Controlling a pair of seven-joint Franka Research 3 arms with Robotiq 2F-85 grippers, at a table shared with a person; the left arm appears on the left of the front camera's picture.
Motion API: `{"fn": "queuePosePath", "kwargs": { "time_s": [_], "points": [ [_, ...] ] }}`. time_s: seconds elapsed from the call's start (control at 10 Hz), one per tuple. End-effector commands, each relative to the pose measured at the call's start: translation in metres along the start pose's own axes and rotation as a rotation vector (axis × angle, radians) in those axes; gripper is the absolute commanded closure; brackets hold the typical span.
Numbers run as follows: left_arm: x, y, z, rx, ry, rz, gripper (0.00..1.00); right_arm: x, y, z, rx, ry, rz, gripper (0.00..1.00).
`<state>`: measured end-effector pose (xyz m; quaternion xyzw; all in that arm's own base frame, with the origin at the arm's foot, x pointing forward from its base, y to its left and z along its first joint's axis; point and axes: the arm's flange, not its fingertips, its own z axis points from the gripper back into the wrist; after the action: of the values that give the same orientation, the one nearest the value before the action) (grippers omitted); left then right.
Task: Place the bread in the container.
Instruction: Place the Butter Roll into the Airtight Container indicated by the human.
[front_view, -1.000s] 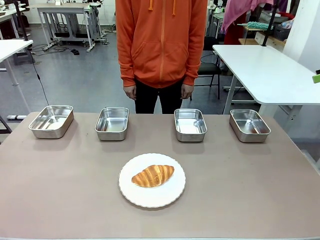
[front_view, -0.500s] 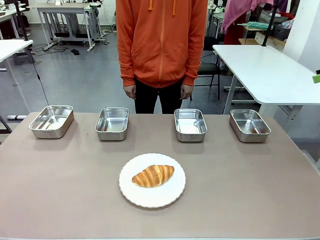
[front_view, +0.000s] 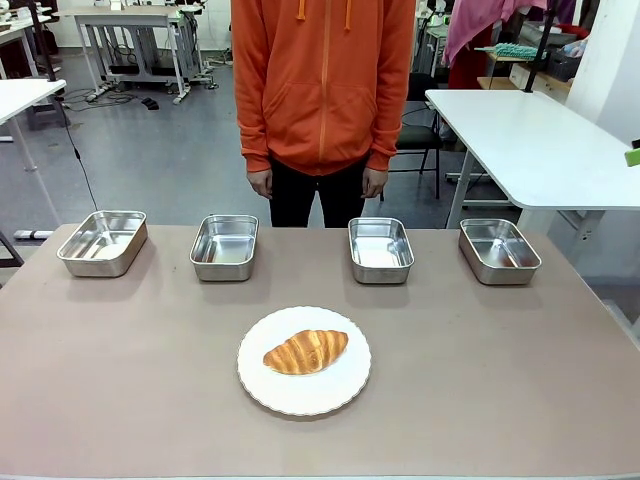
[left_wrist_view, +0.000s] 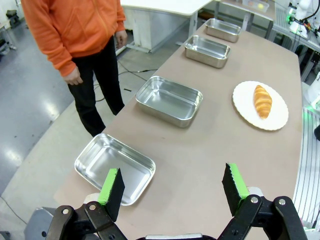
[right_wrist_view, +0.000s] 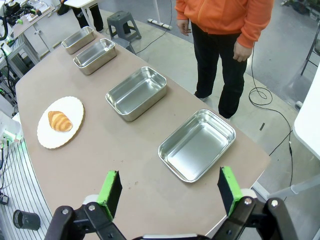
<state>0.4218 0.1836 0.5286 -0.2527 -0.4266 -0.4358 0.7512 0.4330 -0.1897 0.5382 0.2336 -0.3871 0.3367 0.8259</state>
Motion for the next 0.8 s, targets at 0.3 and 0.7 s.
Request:
{"fn": "queuePosePath", "kwargs": {
  "time_s": [0.3,0.7],
  "points": [
    [0.0001,0.0004,0.0026,-0.008,-0.014,-0.013,0.0,0.0012,0.0001,0.0,0.005,-0.01,0.005,0.0],
    [0.0001,0.0004,0.0026,-0.008,-0.014,-0.013,0.0,0.0012,0.0001,0.0,0.005,-0.01,0.005,0.0]
  ]
}}
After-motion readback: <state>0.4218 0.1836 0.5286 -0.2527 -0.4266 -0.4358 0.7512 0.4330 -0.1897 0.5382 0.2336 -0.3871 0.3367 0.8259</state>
